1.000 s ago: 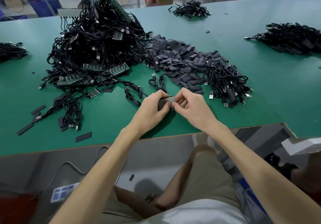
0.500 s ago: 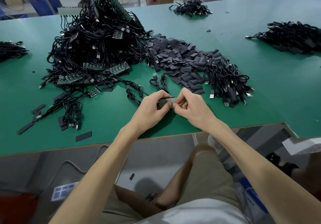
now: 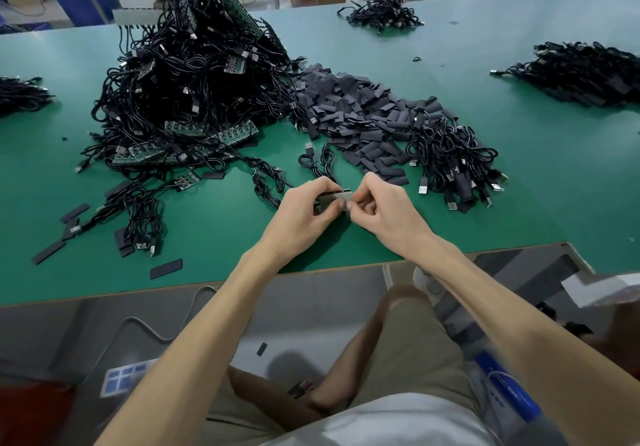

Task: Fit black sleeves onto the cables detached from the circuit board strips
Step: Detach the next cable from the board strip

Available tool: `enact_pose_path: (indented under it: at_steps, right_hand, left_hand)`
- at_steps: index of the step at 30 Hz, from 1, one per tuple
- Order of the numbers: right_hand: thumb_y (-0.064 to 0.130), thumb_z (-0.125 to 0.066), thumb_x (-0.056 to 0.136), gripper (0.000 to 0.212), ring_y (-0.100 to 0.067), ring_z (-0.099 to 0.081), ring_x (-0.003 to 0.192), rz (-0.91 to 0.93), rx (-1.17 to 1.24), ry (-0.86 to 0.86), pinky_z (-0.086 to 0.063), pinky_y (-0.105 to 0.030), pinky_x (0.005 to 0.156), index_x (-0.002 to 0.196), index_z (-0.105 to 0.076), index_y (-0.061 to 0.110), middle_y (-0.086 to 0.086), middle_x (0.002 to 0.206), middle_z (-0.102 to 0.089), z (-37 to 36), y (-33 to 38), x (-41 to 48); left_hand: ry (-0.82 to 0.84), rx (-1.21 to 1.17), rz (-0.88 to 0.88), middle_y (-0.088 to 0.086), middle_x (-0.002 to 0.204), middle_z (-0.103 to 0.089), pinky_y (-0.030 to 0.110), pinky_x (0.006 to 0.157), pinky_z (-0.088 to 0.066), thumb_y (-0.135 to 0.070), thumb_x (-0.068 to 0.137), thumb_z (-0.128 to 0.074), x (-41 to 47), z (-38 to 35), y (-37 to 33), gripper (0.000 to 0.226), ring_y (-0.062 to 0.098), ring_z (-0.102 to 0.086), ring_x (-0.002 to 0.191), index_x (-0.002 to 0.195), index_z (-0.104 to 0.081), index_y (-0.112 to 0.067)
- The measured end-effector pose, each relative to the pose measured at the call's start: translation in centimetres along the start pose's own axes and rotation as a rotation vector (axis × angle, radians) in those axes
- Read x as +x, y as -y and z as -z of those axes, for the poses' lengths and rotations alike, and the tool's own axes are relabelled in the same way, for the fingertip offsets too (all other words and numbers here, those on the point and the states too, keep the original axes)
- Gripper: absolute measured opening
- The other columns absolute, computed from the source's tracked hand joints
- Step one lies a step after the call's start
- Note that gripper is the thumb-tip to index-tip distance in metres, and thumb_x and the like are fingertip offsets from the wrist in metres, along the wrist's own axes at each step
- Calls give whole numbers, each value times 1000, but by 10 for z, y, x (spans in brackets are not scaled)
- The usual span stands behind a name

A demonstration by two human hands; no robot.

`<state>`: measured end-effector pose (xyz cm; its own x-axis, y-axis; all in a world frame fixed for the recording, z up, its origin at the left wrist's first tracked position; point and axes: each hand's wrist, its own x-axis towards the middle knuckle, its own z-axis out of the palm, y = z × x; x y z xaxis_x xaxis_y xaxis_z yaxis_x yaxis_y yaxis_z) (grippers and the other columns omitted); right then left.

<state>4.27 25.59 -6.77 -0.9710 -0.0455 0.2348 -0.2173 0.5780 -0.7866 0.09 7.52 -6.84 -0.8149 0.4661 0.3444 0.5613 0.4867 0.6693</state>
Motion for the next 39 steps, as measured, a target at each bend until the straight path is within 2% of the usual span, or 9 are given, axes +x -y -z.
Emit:
enact_pose_path:
  at_steps: [5,7,10,14,18,23,29,33,39]
  right_hand:
    - [12,-67,95,20,-7,-40,55,46,-55,0,-35,-17,55,84,-51,10,5,69,-49,-3,3,-2]
    - [12,-67,96,18,-6,-43,55,41,-31,-58,-37,-16,56,84,-53,8,6,69,-52,-3,2,-2]
    - [13,-67,96,15,0,-50,59,-17,66,-178,-42,-14,60,87,-56,9,7,73,-58,2,0,1]
    - [17,-64,99,12,-8,-53,69,-116,307,-284,-46,-25,63,93,-56,11,0,80,-59,8,-7,5]
    - [12,-58,104,7,-9,-62,79,-132,551,-355,-49,-25,63,99,-56,17,-1,95,-66,15,-12,7]
    - [2,-48,106,12,-15,-68,113,-90,667,-387,-58,-33,86,100,-51,12,-4,121,-73,17,-15,7]
    - [3,-48,106,11,-22,-72,100,-83,679,-411,-57,-36,85,104,-51,13,-6,95,-76,17,-12,5]
    - [5,-51,106,10,-24,-71,93,-98,744,-423,-54,-35,78,104,-53,14,-7,88,-73,18,-11,3]
    - [7,-54,105,4,-20,-71,87,-118,747,-397,-54,-27,67,105,-55,10,-4,81,-74,18,-12,3]
  left_hand:
    - [-61,7,65,-10,90,-69,14,75,-47,-12,94,-66,3,-6,-5,6,0,-64,84,97,-64,-17]
    - [-66,2,79,-12,90,-69,9,76,-44,-14,95,-68,5,-7,-6,5,-6,-62,86,98,-65,-16]
    - [-80,-11,101,-10,96,-72,14,81,-47,-16,97,-67,1,-6,-6,4,-2,-64,91,101,-67,-14]
    - [-280,269,156,-1,98,-69,40,88,-48,-20,97,-63,-4,-3,-2,7,20,-59,93,100,-66,-15]
    - [-356,518,270,9,112,-57,41,94,-33,-15,98,-60,-7,4,5,12,29,-48,107,106,-65,-8]
    - [-337,651,376,13,126,-47,45,103,-24,4,85,-58,-15,14,8,29,33,-40,121,111,-60,-7]
    - [-83,427,45,0,119,-57,34,99,-20,-33,100,-60,-15,-6,-26,19,21,-47,118,113,-66,-21]
    - [167,427,-57,-5,121,-55,38,98,-24,-57,97,-56,-13,-31,-42,41,18,-42,118,125,-66,-29]
    - [129,440,-124,-4,118,-57,36,95,-29,-44,100,-57,-7,-34,-44,28,20,-47,114,122,-69,-31]
